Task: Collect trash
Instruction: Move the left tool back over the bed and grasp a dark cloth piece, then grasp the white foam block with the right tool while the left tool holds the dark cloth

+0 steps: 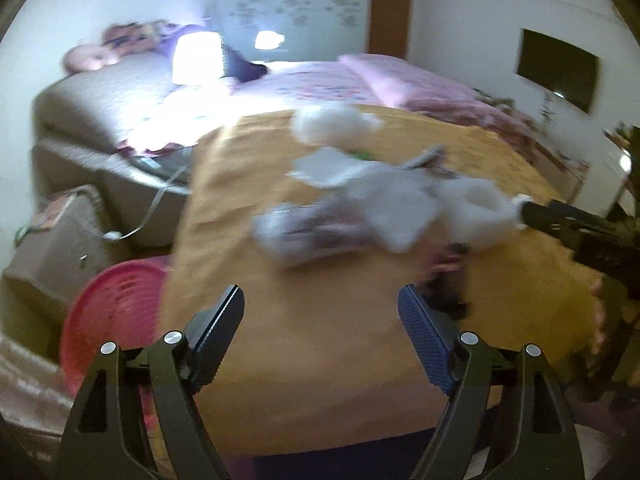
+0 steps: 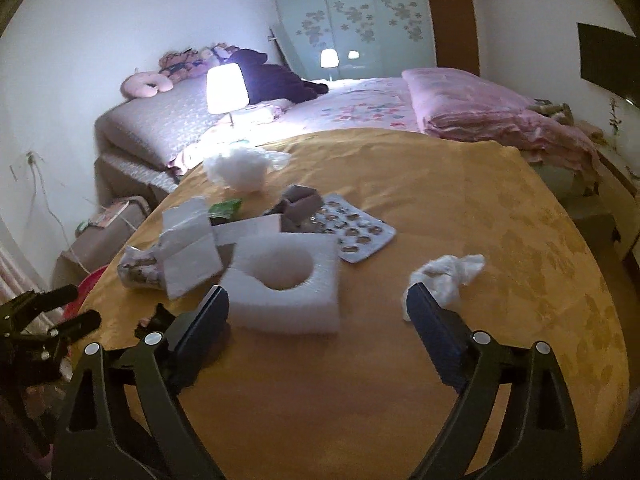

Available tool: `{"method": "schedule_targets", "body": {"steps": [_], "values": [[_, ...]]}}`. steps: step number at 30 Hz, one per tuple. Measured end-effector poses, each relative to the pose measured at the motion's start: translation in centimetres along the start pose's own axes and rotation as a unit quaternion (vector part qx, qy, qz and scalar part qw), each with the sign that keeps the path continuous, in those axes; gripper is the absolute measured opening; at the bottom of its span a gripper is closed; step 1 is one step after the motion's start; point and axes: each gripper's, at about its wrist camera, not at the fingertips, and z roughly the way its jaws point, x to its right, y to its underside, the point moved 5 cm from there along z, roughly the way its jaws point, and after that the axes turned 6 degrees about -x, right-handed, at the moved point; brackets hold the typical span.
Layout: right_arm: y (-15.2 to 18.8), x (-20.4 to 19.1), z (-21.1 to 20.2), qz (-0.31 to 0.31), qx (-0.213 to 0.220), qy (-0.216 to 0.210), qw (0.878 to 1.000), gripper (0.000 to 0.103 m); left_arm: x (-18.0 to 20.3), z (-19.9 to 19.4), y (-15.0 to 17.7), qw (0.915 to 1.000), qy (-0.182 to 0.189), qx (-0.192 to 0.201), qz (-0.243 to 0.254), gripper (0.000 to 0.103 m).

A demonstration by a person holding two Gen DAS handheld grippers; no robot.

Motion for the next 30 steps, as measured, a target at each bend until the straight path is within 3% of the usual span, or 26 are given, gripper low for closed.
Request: {"method": "schedule_targets", "body": {"steps": [3,10,16,18,21,30], "values": [[0.1,0.8,0.0,0.014,0.002,-0.002,1.000,0.089,2.8,0.8,-0.4,0.9994,0.030,-0.006,0.017,0.076],[0.1,1.4,-0.2,0.025,0.007,-0.011,1.000,0.089,5.5,3.3,-0.8,0.9976,0.055,-0.023,0.035,0.076],[0.3,0.9,-0.1,0.020,0.002,-0.021,1.000,0.089,6.3,4.9,-0.3,0.9962,0.060,-0.042,0.048,0.038],[0.3,0.6,0.0,0.016,0.001,-0.023,1.000,0.089,6.3,5.0,-0.3,0.9961,0.064,-0.040,0.046,0.034],[0.4,0.1,0.1,0.010,-0.003,-0.025,1.000,0.089,6.1,4.8,-0.4,0.9961,0.068,-0.036,0.044,0.019],[-0.4,-1.9,1.7,-0.017,-0.016,-0.031,0.999,0.089,4.5,2.9,-0.2,0.9969,0.066,-0.026,0.033,0.016]]}}
